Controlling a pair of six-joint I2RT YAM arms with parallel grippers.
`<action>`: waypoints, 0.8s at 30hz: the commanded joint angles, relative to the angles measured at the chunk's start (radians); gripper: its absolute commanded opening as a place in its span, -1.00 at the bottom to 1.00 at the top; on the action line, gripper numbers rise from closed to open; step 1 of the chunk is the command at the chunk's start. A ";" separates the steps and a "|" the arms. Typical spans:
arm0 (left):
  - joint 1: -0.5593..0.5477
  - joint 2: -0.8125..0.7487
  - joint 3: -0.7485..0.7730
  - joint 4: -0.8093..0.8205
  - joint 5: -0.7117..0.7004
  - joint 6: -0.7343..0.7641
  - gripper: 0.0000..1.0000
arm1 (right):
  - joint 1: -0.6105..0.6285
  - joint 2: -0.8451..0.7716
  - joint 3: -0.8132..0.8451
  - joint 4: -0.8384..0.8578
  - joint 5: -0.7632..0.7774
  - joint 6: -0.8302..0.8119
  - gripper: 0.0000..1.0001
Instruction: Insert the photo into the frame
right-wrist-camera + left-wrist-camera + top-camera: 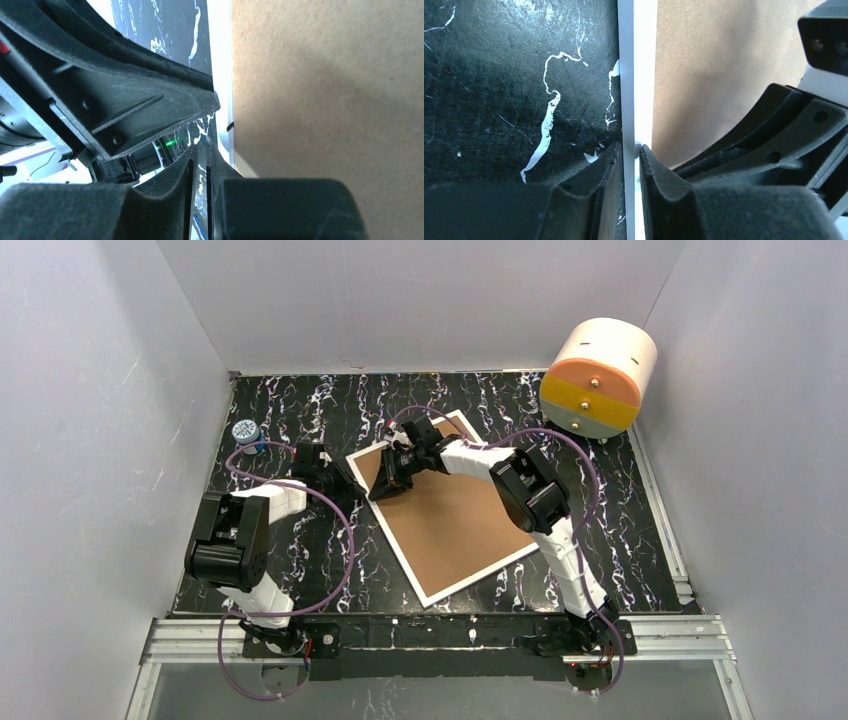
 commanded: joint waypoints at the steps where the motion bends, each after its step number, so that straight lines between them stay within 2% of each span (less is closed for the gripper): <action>1: -0.005 0.046 -0.073 -0.131 -0.057 0.034 -0.65 | -0.002 0.037 0.075 0.026 0.001 0.010 -0.62; 8: -0.005 0.049 -0.087 -0.124 -0.060 0.037 -0.66 | -0.002 0.065 0.096 0.031 0.037 0.012 -0.66; 15: -0.004 0.057 -0.100 -0.129 -0.070 0.036 -0.72 | -0.005 0.101 0.152 -0.081 0.097 -0.050 -0.70; 24: -0.004 0.066 -0.103 -0.132 -0.080 0.036 -0.77 | -0.040 0.104 0.083 -0.132 0.144 -0.116 -0.71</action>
